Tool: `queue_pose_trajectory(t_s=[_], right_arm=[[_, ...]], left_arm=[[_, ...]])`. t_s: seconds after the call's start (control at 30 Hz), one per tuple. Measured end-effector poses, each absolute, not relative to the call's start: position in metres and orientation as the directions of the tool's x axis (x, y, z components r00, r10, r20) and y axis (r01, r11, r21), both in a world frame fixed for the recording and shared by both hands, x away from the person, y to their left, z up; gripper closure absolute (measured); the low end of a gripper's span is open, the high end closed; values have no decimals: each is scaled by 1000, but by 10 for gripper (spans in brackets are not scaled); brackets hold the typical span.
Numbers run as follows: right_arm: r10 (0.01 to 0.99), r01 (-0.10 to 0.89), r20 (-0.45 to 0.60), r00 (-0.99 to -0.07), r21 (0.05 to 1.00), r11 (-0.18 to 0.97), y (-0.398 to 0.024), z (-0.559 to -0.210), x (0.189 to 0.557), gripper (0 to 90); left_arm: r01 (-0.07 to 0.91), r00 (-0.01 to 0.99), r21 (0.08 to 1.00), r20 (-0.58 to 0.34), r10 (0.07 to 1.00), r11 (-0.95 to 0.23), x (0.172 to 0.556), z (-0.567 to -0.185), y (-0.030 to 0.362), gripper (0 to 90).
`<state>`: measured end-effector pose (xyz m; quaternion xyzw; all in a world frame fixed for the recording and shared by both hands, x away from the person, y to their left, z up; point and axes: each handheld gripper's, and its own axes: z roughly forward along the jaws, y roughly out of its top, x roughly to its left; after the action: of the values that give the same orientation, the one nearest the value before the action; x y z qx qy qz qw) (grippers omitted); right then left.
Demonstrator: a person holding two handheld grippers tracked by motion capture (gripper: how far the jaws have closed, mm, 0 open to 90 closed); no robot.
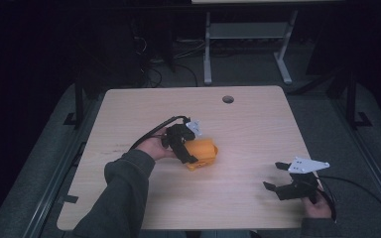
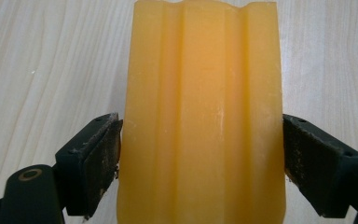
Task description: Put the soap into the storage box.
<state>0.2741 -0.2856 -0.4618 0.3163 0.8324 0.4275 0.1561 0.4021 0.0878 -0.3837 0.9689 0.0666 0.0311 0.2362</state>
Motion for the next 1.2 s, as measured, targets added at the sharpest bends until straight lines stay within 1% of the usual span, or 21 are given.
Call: queue_pose_trajectory(t_s=[0.17, 0.4, 0.6, 0.83, 0.93, 1.17, 1.2], right_arm=[[657, 387, 3, -754, 811, 440, -285, -462, 274, 137], [663, 395, 10, -748, 810, 433, -286, -462, 274, 137], [666, 399, 8, -746, 807, 437, -285, -462, 274, 137], [671, 401, 8, -742, 807, 433, -285, -463, 274, 137], [675, 402, 7, -738, 808, 431, -285, -463, 274, 137], [677, 401, 7, -736, 810, 427, -286, -463, 274, 137], [676, 398, 3, -737, 810, 430, -286, -463, 274, 137]], left_arm=[[114, 988, 473, 42, 152, -874, 399, -379, 91, 156], [133, 985, 493, 35, 172, -860, 396, -377, 100, 159], [128, 982, 504, 54, 180, -854, 393, -374, 106, 159], [141, 979, 510, 55, 195, -848, 391, -372, 111, 159], [136, 977, 502, 74, 199, -854, 388, -370, 113, 159], [140, 976, 499, 78, 205, -855, 384, -367, 119, 159], [143, 973, 513, 83, 215, -846, 382, -366, 122, 159]])
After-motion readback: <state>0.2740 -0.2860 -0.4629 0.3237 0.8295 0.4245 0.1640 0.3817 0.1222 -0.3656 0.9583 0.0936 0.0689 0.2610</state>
